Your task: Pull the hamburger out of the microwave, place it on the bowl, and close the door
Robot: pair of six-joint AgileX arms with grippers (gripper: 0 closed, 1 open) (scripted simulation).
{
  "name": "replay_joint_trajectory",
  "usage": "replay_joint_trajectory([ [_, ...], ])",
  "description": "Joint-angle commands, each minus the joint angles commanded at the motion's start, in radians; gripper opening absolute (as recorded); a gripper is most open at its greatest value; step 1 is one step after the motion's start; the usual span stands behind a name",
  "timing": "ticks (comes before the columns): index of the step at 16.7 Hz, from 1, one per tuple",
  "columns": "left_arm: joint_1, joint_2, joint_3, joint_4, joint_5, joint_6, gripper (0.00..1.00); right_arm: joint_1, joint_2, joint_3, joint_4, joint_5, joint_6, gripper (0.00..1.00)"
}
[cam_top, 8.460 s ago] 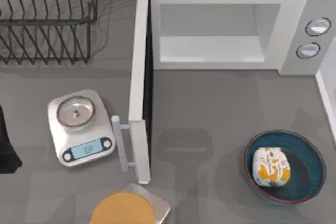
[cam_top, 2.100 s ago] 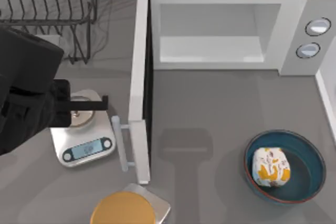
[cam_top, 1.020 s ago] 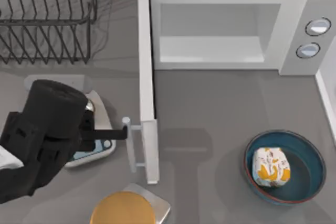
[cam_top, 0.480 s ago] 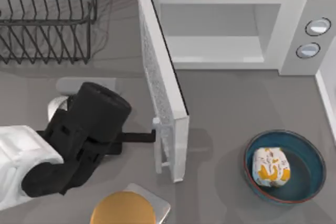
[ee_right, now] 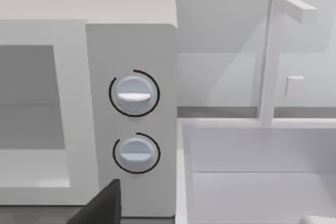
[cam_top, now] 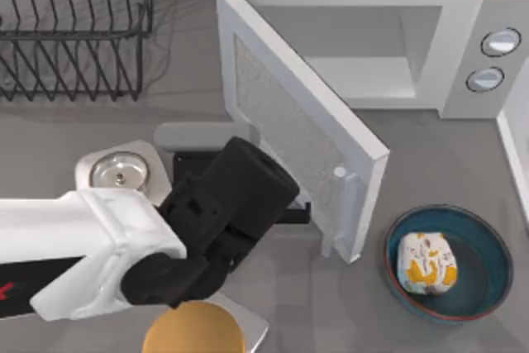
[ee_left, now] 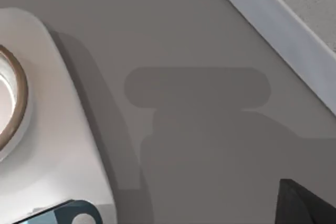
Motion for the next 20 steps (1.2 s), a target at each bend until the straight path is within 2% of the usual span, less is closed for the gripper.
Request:
replay_joint_trajectory([
  [5,-0.023,0.035,0.037,-0.02,-0.01,-0.024,0.0,0.0,0.0,0.0,0.0,0.0,0.0,1.0],
  [12,-0.161,0.289,0.346,-0.148,-0.086,-0.164,0.0,0.0,0.0,0.0,0.0,0.0,0.0,1.0],
  [20,-0.184,0.343,0.409,-0.183,-0.097,-0.192,0.0,0.0,0.0,0.0,0.0,0.0,0.0,1.0],
])
